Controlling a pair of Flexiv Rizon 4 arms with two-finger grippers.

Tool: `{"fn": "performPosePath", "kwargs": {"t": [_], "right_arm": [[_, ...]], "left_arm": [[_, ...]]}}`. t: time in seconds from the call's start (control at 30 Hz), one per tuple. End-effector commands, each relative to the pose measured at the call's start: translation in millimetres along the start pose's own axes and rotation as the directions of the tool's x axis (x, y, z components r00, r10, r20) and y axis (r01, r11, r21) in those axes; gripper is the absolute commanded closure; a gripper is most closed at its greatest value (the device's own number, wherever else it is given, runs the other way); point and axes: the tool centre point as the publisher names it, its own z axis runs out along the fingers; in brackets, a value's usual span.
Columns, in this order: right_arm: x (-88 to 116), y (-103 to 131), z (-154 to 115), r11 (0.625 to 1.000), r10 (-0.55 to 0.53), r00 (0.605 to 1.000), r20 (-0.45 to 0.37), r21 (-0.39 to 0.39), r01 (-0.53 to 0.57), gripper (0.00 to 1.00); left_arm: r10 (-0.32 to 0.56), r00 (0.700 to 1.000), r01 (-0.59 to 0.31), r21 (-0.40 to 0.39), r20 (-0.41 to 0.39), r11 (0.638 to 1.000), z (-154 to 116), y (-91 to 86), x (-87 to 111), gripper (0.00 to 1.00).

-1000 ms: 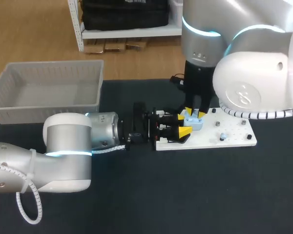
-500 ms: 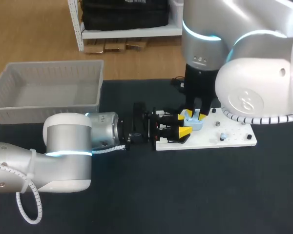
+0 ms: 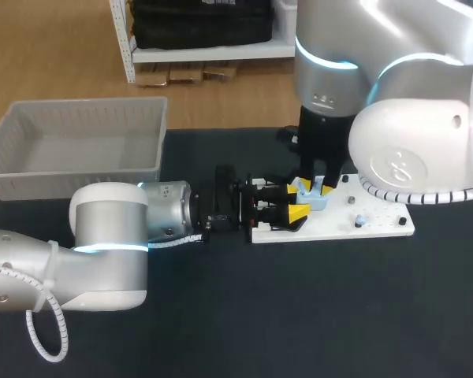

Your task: Pick up each earbud case from the left stands, insert the matching earbuds, close the lid, and place the case in the box.

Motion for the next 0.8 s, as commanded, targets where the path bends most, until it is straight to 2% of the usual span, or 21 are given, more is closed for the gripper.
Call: {"fn": "performPosePath", "kwargs": {"t": [0.03, 0.8], "right_arm": [[-0.1, -1.1, 1.3, 1.0, 0.0, 1.0, 0.0, -0.003, 0.0, 1.0], [-3.5, 1.1, 7.1, 1.0, 0.004, 1.0, -0.005, 0.006, -0.004, 1.0]], "left_arm": [[0.001, 1.0, -0.001, -0.003, 0.001, 1.0, -0.2, -0.7, 0.2, 1.0], [0.001, 1.0, -0.001, -0.003, 0.001, 1.0, -0.2, -0.7, 0.2, 1.0]]}}
